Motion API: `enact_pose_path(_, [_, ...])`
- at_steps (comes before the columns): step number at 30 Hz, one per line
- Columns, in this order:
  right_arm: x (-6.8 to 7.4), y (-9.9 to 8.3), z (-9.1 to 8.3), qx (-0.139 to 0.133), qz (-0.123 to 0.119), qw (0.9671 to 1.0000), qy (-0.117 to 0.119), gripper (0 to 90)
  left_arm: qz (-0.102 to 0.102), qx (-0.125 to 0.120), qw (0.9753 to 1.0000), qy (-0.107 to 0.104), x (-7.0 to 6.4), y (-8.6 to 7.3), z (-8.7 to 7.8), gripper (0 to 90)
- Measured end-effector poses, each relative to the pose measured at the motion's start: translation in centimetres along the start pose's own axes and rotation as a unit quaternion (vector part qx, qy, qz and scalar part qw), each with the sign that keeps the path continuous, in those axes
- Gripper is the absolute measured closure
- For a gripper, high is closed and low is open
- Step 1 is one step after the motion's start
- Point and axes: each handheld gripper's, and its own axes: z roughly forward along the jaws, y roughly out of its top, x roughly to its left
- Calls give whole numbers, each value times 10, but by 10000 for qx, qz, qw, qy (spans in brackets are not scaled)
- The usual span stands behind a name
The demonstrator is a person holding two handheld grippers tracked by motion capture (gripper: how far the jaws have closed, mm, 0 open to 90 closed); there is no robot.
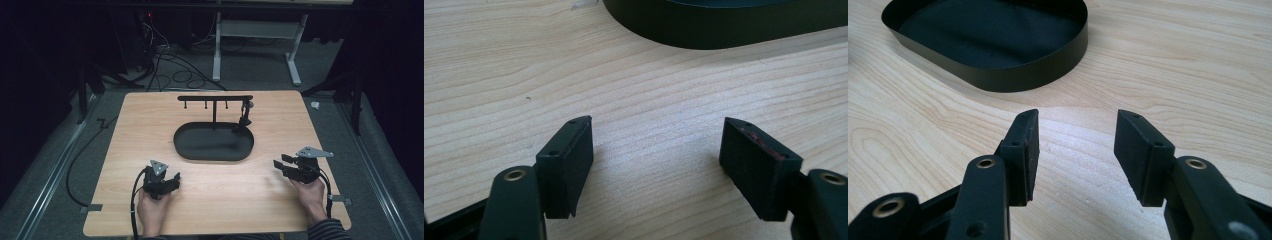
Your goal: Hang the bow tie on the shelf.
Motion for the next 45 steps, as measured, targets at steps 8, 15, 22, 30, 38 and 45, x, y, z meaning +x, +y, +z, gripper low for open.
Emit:
enact_pose_path(8, [0, -1, 6, 93, 11, 9999, -67, 544, 0, 0, 10000, 0, 0, 0, 0, 302])
enact_pose_path(15, [-1, -1, 10, 151, -7, 9999, -71, 545, 1, 0, 10000, 0, 0, 0, 0, 302])
enact_pose_path(22, [-1, -2, 14, 214, -5, 9997, -75, 545, 1, 0, 10000, 0, 0, 0, 0, 302])
enact_pose_path(30, [1, -3, 17, 265, -36, 9996, -110, 546, 0, 0, 10000, 0, 0, 0, 0, 302])
enact_pose_path(38, [3, -4, 21, 316, -54, 9994, -120, 546, 0, 0, 10000, 0, 0, 0, 0, 302])
enact_pose_path(45, [5, -5, 25, 365, -122, 9991, -150, 546, -1, -1, 10000, -1, 0, 0, 0, 302])
